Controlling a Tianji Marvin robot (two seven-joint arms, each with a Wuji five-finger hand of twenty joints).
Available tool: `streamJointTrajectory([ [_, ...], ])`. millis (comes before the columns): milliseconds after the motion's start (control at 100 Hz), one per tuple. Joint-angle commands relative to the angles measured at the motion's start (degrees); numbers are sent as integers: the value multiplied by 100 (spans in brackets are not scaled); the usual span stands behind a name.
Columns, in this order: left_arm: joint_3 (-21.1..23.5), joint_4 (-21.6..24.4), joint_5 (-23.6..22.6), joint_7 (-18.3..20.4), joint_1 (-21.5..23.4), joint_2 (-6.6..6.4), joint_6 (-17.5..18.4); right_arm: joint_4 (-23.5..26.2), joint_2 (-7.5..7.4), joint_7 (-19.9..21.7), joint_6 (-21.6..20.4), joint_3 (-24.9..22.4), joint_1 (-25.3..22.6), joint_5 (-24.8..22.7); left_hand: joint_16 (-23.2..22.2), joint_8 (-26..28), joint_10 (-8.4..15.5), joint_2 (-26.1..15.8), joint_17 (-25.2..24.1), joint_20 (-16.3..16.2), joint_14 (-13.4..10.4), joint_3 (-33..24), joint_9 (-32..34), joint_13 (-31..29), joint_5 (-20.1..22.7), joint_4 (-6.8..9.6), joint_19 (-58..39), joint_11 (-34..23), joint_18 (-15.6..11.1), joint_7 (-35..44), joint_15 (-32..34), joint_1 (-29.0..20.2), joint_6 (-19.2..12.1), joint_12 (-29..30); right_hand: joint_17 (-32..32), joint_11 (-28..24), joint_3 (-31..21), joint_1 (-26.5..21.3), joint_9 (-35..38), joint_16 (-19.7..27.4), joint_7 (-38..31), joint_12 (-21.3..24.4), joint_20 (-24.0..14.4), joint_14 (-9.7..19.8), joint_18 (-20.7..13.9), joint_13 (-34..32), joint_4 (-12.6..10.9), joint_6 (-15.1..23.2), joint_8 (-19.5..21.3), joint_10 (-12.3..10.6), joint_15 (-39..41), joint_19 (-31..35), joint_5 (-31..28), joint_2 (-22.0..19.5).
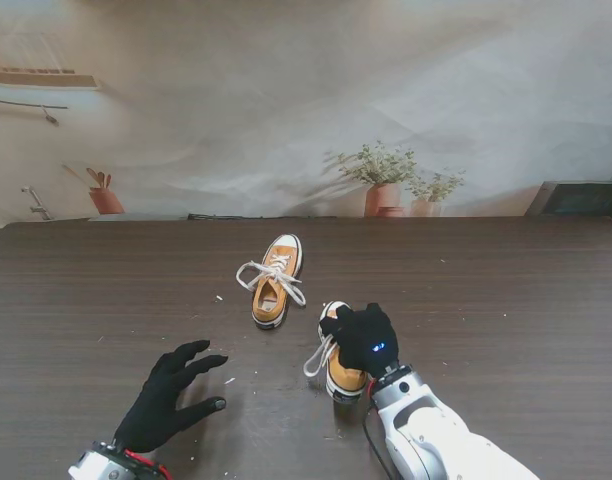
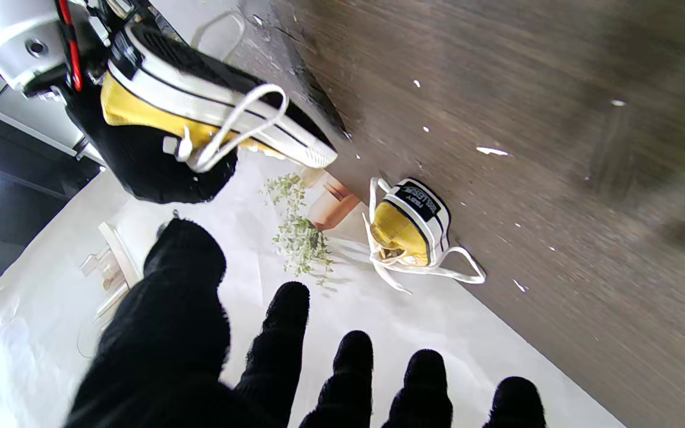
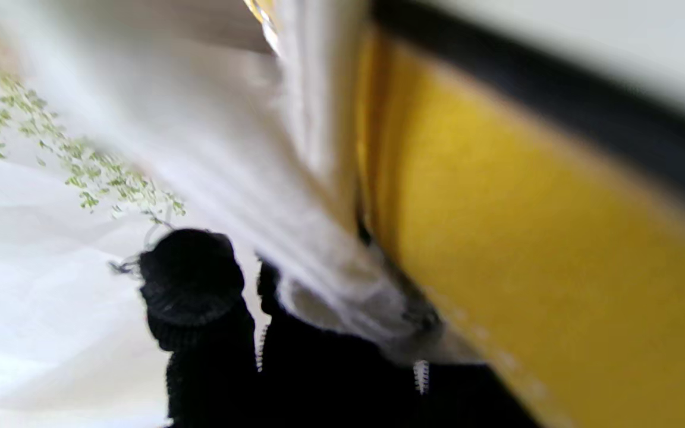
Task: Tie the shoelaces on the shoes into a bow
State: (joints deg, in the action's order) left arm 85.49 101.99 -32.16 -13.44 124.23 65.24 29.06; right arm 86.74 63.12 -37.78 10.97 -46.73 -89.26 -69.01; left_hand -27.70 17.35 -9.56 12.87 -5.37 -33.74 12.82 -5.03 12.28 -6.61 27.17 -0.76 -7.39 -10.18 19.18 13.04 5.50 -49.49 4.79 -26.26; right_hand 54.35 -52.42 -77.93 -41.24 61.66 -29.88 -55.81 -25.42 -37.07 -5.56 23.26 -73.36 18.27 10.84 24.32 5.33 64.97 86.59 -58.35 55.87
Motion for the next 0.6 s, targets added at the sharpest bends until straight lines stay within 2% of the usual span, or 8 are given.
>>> streamJointTrajectory([
  [0,-69,49,-29,86,-28,0,-36,-37,7,-59,-63,-59,332,38,57,43,-23,-256,-90,-109,-2,227,56,-32,119,81,-37,22,-141,-42,-96,-153,5,105,-51,-317,-469,-474,160,16,-324,-172,-62,98,-86,-190,-117,199,281,-197,-43,79,-227,-501],
  [230,-237,-5,-69,146,-177,-28,-184,-599,36,-278,-329,82,1090,82,48,47,-41,-270,-93,-138,0,258,49,-35,114,93,-48,10,-137,-39,-94,-170,16,98,-207,-348,-208,-430,28,97,-332,-193,-86,146,-203,-187,-69,360,342,-307,-255,-24,-97,-804],
  [420,-328,-39,-68,192,-248,-43,-302,-1459,48,-603,-598,457,1859,143,41,51,-36,-280,-98,-152,5,275,44,-34,126,100,-47,1,-134,-27,-94,-186,23,93,-370,-388,-86,-380,-70,183,-364,-174,-88,189,-312,-190,-63,484,317,-418,-490,-128,37,-940],
  [590,-397,-56,-104,203,-300,-53,-379,-2179,122,-749,-631,935,2421,347,37,52,-43,-291,-96,-152,3,290,42,-35,122,105,-39,-5,-129,-25,-94,-189,23,91,-483,-421,-26,-338,-148,230,-391,-150,-95,196,-362,-170,-64,539,256,-475,-648,-183,143,-1013],
])
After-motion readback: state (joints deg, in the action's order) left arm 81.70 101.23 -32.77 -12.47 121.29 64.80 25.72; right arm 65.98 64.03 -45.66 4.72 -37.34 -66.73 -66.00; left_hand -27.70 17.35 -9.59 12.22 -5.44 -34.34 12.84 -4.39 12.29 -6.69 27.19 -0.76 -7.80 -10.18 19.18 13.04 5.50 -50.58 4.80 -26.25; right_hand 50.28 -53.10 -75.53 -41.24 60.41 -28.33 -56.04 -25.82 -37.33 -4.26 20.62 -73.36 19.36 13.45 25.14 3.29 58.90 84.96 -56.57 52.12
